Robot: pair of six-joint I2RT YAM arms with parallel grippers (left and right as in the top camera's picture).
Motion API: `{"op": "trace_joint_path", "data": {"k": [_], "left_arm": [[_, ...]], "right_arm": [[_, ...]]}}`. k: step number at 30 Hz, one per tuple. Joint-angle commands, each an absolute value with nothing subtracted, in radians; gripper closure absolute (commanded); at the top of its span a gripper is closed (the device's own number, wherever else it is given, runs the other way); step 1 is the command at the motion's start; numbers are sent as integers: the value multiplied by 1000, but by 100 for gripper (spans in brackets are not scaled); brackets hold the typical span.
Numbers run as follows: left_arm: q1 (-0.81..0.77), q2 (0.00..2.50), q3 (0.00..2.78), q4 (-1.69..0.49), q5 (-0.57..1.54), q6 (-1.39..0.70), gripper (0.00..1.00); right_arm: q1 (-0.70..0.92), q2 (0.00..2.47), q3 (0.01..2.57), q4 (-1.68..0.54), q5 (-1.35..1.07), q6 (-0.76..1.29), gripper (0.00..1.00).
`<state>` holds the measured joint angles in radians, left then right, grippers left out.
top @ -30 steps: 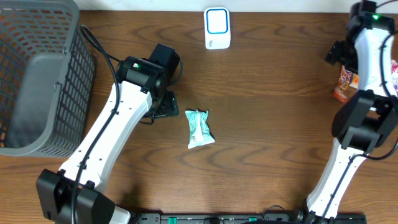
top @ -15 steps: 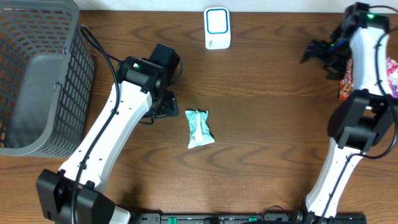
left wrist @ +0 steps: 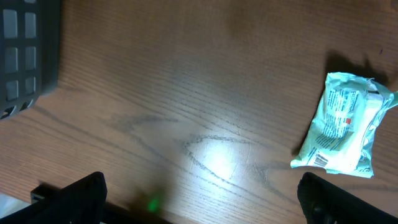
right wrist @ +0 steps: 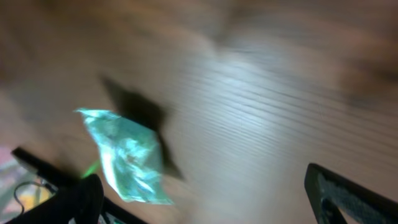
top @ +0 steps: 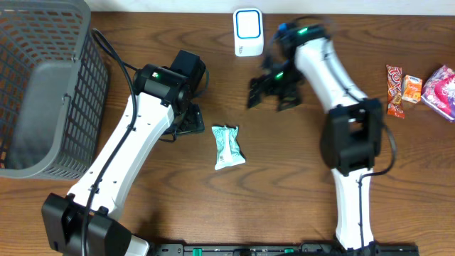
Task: Scan the item barcode
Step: 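Move the right gripper to the mint-green pack and grasp it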
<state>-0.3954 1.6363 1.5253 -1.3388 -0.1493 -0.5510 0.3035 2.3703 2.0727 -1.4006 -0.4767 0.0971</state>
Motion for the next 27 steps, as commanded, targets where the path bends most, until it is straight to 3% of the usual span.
{"op": "trace_joint_path", "data": {"k": [1, 8, 14, 16, 17, 19, 20, 27], "left_arm": [[-395, 1644, 1528, -1346, -166, -563, 2], [-395, 1644, 1528, -1346, -166, -563, 2], [-395, 1644, 1528, -1346, -166, -563, 2], [-395, 1644, 1528, -1346, -166, -563, 2], [-395, 1644, 1528, -1346, -166, -563, 2], [-395, 1644, 1528, -1346, -166, -563, 2], [-395, 1644, 1528, -1346, -166, -563, 2], [-395, 1644, 1528, -1346, -166, -563, 2]], "right_arm": [[358, 2362, 1975, -1326, -657, 72, 1], [401, 2362, 1799, -1172, -787, 73, 2], [416, 2362, 1700, -1082, -792, 74, 26], [417, 2362, 1686, -1054, -791, 84, 39], [417, 2362, 1683, -1040, -791, 94, 47], [417, 2362, 1683, -1016, -791, 113, 73], [417, 2362, 1683, -1004, -791, 121, 96], [392, 2362, 1719, -989, -791, 190, 99]]}}
